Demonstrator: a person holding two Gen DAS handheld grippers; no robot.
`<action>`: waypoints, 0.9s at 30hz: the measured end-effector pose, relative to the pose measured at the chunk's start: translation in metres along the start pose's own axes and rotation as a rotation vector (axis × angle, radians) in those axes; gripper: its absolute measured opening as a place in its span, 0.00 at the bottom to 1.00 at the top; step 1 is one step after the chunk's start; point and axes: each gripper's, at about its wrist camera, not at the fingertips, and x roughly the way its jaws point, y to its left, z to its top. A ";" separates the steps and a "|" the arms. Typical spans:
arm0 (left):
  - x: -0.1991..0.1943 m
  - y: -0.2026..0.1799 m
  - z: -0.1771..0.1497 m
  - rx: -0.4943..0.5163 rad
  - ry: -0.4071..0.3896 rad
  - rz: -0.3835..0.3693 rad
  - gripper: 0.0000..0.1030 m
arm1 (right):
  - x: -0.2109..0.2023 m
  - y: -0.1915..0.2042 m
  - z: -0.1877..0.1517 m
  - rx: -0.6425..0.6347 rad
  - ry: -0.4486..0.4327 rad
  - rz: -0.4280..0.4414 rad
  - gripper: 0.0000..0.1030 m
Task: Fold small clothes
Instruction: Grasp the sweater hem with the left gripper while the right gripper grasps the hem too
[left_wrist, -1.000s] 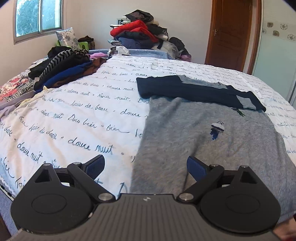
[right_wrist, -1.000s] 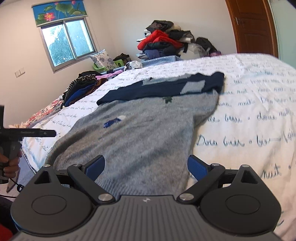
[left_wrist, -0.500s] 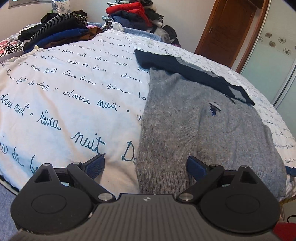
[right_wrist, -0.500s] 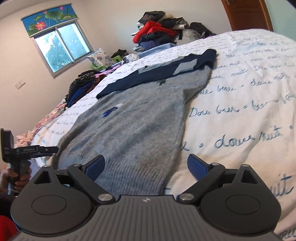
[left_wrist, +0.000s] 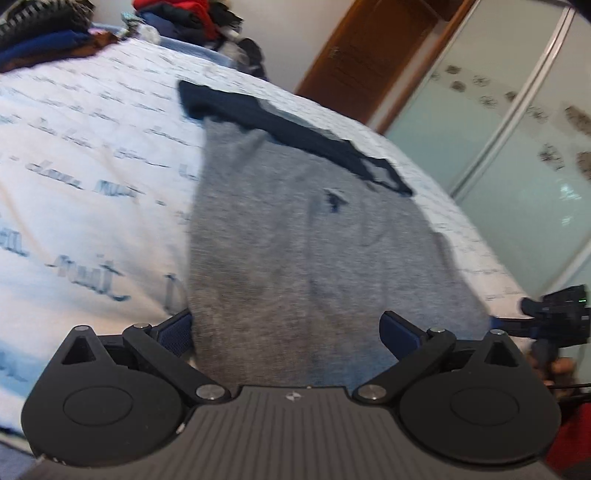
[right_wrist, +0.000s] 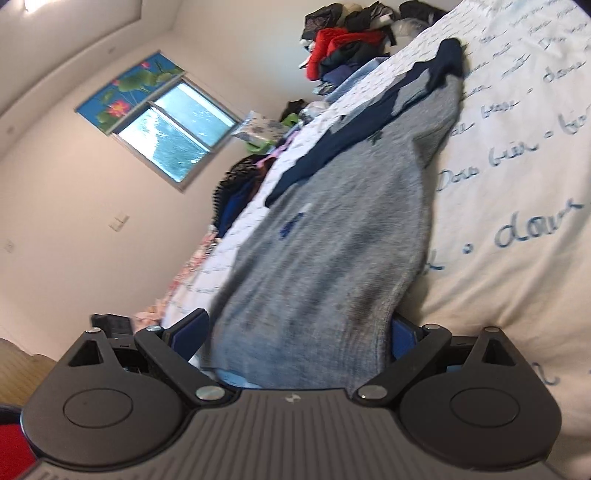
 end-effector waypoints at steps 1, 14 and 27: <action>0.002 0.001 0.000 -0.005 -0.005 -0.010 0.98 | 0.002 0.000 0.001 0.002 0.002 0.010 0.95; 0.012 0.029 0.019 -0.208 -0.040 -0.187 0.82 | 0.044 -0.001 0.018 0.052 0.035 0.082 0.84; 0.019 0.050 0.012 -0.314 -0.032 -0.259 0.56 | 0.053 -0.027 0.017 0.153 0.062 0.105 0.33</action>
